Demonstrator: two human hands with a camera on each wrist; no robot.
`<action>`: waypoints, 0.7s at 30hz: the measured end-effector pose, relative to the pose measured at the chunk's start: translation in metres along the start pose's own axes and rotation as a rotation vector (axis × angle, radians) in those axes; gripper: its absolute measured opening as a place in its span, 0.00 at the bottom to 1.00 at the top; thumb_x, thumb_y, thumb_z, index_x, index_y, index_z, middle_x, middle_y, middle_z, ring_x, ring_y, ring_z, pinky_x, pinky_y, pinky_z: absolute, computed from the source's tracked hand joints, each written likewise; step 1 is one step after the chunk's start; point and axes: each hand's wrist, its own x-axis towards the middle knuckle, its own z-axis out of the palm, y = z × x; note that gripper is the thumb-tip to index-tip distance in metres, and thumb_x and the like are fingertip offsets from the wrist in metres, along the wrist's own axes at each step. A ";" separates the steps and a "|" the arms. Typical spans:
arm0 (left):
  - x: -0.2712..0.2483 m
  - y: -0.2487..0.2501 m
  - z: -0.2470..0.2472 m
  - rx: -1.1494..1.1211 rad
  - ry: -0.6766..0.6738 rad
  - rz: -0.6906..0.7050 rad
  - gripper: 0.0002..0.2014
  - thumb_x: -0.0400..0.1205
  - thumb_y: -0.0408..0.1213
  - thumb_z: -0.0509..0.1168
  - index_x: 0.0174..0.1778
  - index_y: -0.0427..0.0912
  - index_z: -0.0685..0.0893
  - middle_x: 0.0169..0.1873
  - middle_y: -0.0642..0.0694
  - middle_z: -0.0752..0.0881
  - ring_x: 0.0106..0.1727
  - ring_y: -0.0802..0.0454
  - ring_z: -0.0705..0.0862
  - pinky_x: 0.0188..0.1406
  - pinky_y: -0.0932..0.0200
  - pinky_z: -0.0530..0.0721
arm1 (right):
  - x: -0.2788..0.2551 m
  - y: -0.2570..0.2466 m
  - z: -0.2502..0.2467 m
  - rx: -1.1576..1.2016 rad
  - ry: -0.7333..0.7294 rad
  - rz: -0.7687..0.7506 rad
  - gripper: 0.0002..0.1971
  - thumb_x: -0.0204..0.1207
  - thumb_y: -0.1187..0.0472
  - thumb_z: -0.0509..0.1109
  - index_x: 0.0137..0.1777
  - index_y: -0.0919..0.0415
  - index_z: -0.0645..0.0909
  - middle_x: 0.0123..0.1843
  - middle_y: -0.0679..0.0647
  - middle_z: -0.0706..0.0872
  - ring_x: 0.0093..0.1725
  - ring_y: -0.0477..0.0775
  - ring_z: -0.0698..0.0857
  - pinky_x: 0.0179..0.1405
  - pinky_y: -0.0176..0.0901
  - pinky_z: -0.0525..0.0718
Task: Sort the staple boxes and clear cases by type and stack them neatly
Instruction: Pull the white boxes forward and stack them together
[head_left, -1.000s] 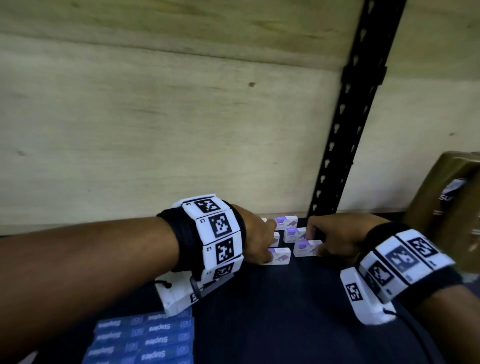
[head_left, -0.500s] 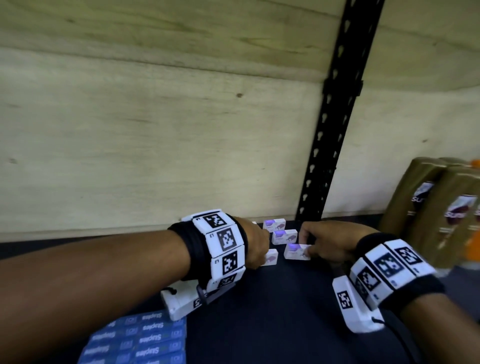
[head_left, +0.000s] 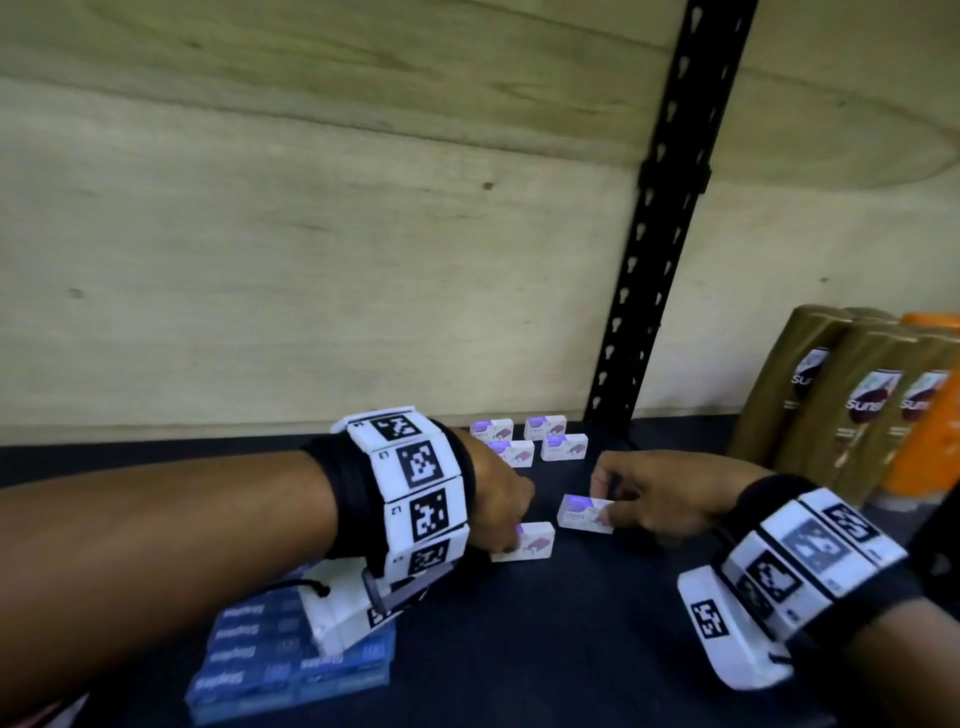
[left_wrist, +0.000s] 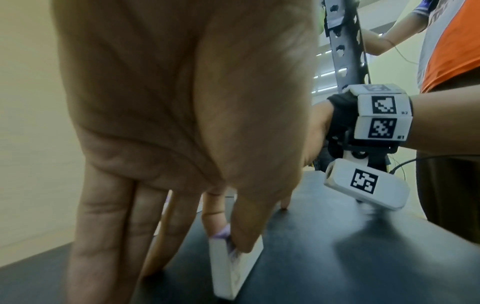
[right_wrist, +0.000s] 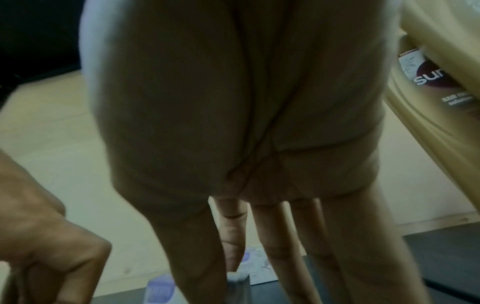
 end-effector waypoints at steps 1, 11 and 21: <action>0.006 -0.001 0.003 -0.034 -0.046 0.031 0.10 0.89 0.39 0.57 0.56 0.36 0.79 0.40 0.44 0.78 0.35 0.51 0.76 0.26 0.70 0.73 | -0.005 -0.002 0.001 0.005 -0.023 -0.006 0.04 0.81 0.50 0.70 0.51 0.44 0.77 0.47 0.48 0.86 0.28 0.46 0.82 0.33 0.40 0.85; -0.012 0.014 0.002 -0.018 -0.079 0.109 0.18 0.87 0.47 0.57 0.66 0.39 0.80 0.51 0.46 0.83 0.36 0.55 0.76 0.28 0.60 0.71 | -0.043 -0.003 0.010 0.010 -0.138 -0.061 0.05 0.77 0.46 0.73 0.48 0.40 0.79 0.45 0.48 0.87 0.33 0.47 0.88 0.42 0.43 0.87; -0.018 0.018 0.000 -0.003 -0.091 0.128 0.18 0.86 0.49 0.61 0.64 0.40 0.81 0.43 0.50 0.81 0.33 0.59 0.76 0.25 0.63 0.72 | -0.042 0.000 0.016 -0.044 -0.123 -0.138 0.06 0.77 0.43 0.72 0.47 0.36 0.76 0.40 0.50 0.87 0.29 0.45 0.84 0.43 0.50 0.86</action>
